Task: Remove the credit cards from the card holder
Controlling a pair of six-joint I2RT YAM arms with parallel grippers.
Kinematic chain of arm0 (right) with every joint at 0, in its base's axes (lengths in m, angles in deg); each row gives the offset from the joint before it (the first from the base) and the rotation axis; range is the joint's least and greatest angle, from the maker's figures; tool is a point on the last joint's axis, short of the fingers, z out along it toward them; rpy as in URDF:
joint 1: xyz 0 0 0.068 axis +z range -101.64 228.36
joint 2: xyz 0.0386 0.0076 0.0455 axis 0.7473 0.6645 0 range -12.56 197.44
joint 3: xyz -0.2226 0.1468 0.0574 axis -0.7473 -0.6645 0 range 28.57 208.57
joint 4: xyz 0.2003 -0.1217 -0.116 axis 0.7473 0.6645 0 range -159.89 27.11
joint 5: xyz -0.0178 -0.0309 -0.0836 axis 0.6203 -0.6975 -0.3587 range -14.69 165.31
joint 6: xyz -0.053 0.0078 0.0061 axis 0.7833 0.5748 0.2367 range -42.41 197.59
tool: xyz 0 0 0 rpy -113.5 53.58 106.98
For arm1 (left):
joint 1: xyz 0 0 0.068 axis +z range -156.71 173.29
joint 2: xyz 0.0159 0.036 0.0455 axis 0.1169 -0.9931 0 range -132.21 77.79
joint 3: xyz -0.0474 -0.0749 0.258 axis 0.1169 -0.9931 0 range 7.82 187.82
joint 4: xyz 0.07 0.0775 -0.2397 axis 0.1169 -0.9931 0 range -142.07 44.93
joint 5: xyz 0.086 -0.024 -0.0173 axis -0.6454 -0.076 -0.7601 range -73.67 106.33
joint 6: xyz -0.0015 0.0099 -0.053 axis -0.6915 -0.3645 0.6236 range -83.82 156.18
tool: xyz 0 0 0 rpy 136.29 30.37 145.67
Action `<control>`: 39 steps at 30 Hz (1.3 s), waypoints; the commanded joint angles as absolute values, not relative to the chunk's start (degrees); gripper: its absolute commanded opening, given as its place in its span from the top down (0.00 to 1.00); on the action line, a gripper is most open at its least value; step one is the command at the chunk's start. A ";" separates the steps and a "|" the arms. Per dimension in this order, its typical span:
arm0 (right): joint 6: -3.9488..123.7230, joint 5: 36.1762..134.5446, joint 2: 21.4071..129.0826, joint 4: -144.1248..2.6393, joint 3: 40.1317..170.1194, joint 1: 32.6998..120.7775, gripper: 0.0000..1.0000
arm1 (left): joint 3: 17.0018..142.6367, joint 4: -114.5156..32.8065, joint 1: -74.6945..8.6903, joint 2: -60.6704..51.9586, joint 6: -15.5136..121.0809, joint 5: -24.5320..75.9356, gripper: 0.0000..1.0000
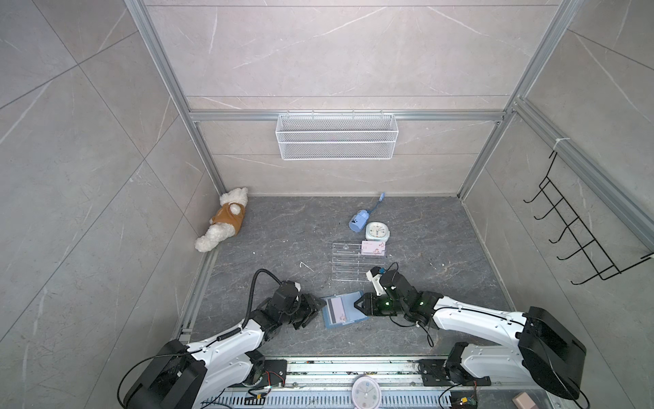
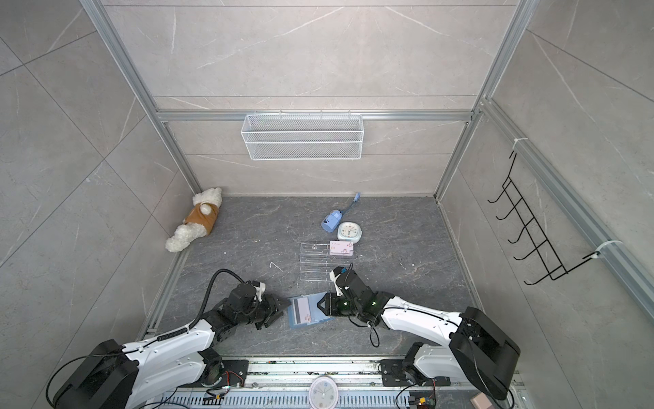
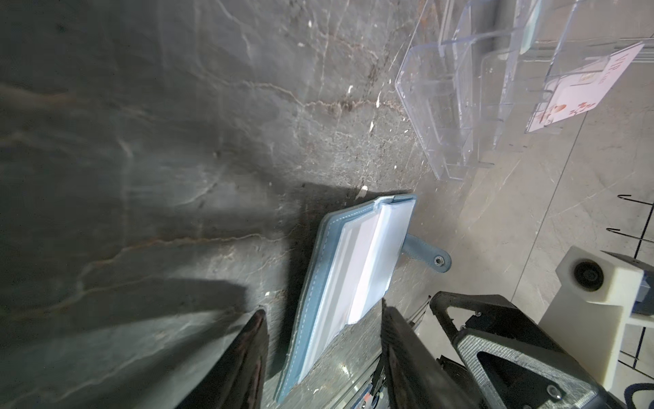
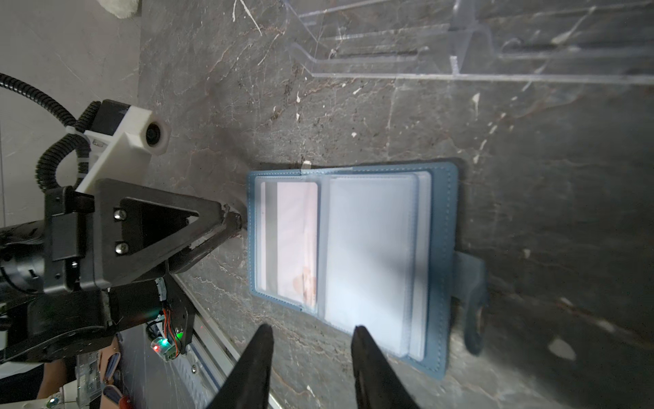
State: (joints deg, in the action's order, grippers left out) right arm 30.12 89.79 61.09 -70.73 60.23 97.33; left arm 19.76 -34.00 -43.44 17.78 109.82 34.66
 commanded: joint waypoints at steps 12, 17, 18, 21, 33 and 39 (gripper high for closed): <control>28.07 87.52 65.35 -75.08 59.49 98.15 0.72 | 20.16 -30.36 -44.55 13.97 109.42 37.92 0.60; 27.53 87.42 66.74 -76.32 58.50 98.28 0.73 | 19.77 -26.93 -45.03 11.55 109.48 38.33 0.67; 27.37 87.35 67.02 -76.56 58.30 98.26 0.73 | 19.80 -26.42 -45.13 11.16 109.48 38.47 0.68; 26.90 87.16 67.75 -77.48 57.44 98.28 0.75 | 20.04 -26.00 -45.23 10.38 109.04 38.43 0.76; 25.38 87.12 68.64 -80.05 54.87 98.45 0.76 | 21.16 -27.65 -45.54 11.00 106.32 38.19 1.00; 25.73 86.51 67.67 -78.20 55.05 98.45 0.76 | 21.87 -31.67 -45.58 15.08 104.57 36.47 1.00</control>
State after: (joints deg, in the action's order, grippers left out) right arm 26.10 87.91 68.13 -78.76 55.73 97.98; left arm 19.87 -29.48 -45.34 13.01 107.05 37.43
